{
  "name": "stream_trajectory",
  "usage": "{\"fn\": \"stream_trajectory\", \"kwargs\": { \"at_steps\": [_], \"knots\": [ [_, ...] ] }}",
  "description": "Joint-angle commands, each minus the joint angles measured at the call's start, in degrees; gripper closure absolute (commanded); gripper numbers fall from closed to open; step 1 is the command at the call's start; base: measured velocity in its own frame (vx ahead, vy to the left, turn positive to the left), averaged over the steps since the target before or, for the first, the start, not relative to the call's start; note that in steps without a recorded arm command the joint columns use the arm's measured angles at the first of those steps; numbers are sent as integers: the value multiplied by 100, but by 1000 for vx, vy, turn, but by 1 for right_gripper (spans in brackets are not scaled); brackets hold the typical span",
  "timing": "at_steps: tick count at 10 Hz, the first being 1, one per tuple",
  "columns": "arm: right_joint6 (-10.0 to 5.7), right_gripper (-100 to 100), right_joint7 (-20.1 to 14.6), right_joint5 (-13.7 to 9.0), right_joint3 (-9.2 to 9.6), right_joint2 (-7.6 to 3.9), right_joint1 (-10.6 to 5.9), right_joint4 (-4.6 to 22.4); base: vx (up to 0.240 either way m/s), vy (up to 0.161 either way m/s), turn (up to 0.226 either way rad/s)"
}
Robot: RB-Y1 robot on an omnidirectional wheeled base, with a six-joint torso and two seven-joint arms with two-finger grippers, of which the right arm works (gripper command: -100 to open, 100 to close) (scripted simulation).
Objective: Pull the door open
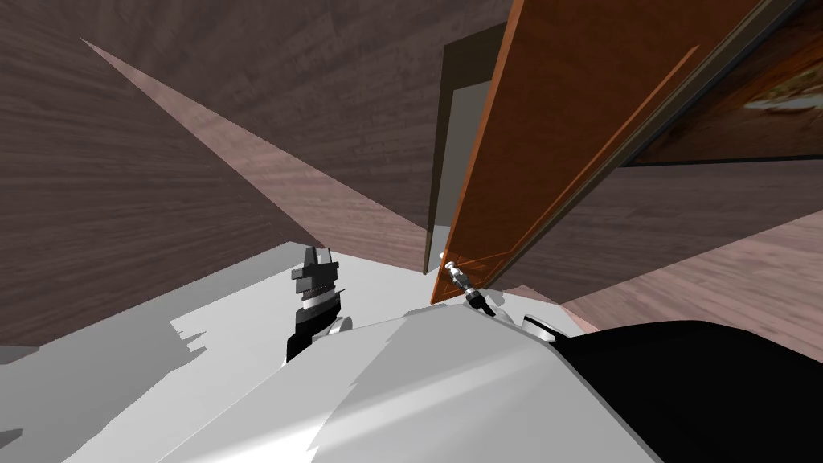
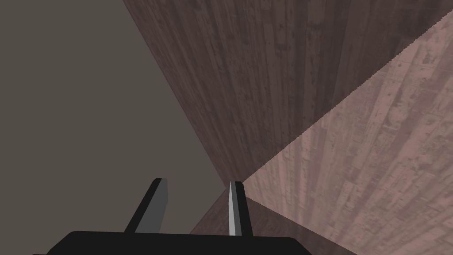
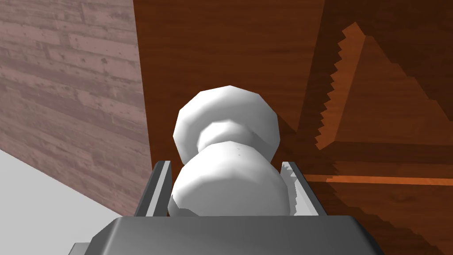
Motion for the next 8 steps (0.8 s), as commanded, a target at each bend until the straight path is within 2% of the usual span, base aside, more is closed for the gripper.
{"fn": "stream_trajectory", "kwargs": {
  "at_steps": [1, 3, 5, 6, 7, 8],
  "knots": [
    [-149, 100, -86, 35, 76, -113, 154, -65, -246, -69, 220],
    [-287, 100, -166, 65, 134, -170, 204, -20, -235, -93, 147],
    [-493, 100, -286, 109, 221, -254, 279, 46, -204, -93, 146],
    [-493, 100, -286, 109, 221, -254, 279, 46, -140, -51, 34],
    [-536, 100, -298, 121, 231, -209, 229, 169, -50, -21, -3],
    [-616, 100, -333, 126, 272, -230, 266, 210, -132, -64, 162]
  ]
}}
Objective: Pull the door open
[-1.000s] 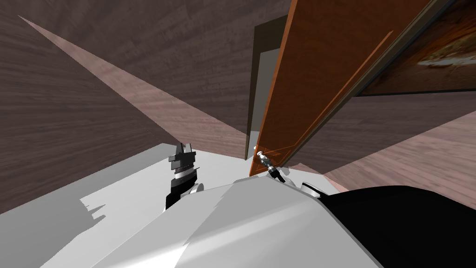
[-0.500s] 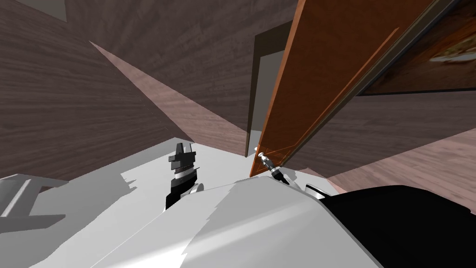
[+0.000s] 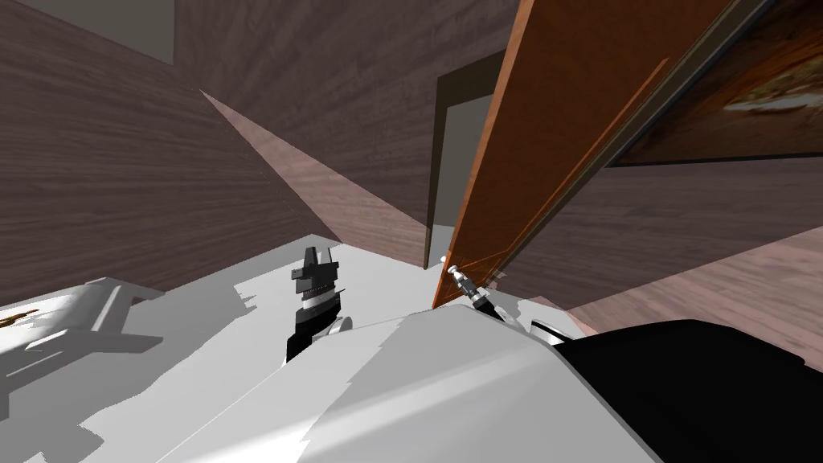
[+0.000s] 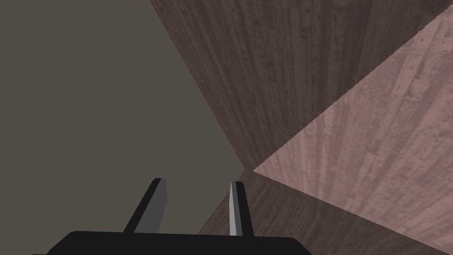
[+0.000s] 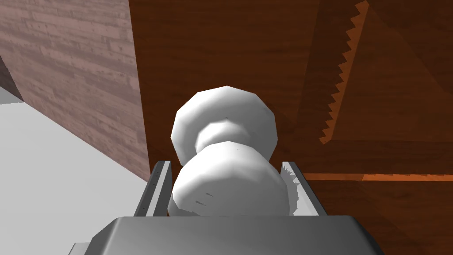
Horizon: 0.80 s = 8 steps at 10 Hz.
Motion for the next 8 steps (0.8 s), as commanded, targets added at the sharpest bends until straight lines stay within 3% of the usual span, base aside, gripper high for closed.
{"fn": "stream_trajectory", "kwargs": {
  "at_steps": [1, 8],
  "knots": [
    [-106, 100, -36, 6, 39, -12, 14, 59, -184, -117, 233],
    [-507, 100, -191, 7, 182, -104, 94, 291, -200, -94, 171]
  ]
}}
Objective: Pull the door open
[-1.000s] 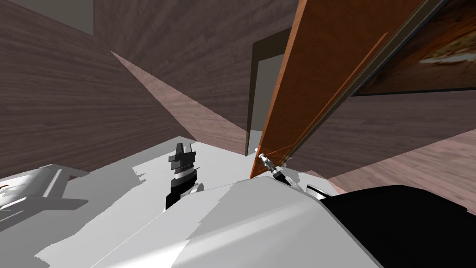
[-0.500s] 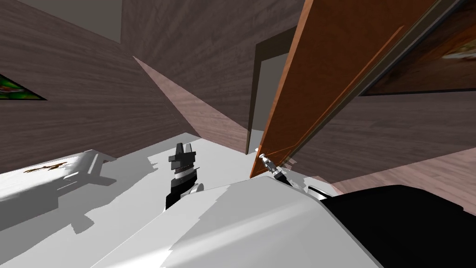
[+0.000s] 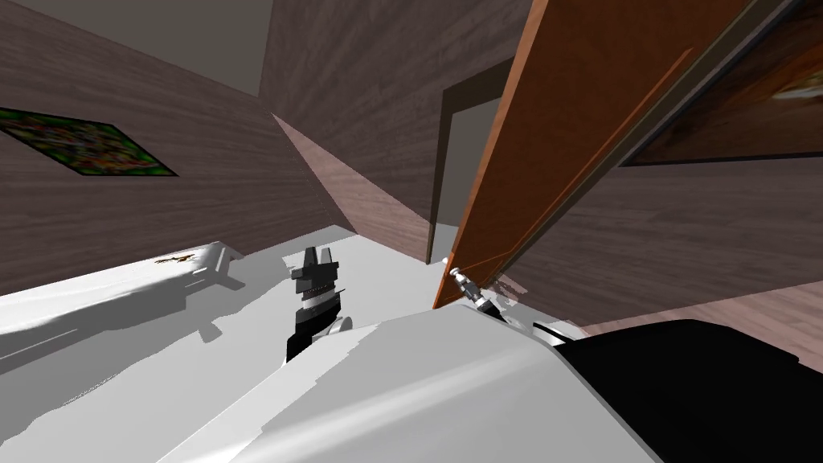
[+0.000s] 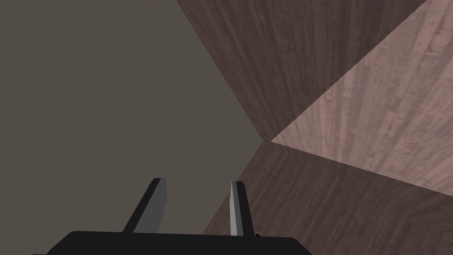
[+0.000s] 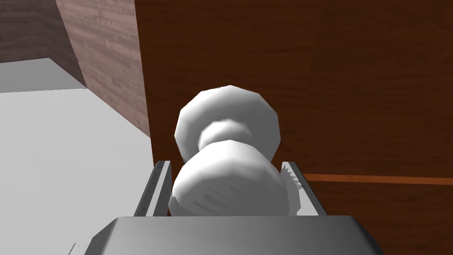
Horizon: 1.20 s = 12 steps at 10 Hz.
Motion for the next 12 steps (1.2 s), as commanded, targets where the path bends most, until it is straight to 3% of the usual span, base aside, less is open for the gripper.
{"fn": "stream_trajectory", "kwargs": {
  "at_steps": [1, 7, 9, 12],
  "knots": [
    [-90, 100, -33, -8, 26, -50, 39, 10, -258, -90, 181],
    [-279, 100, -91, -9, 90, -45, 61, 178, -178, -80, 149],
    [-279, 100, -91, -9, 90, -45, 61, 178, -97, -57, 29],
    [-404, 100, -125, -22, 119, -56, 87, 269, -162, -85, 198]
  ]
}}
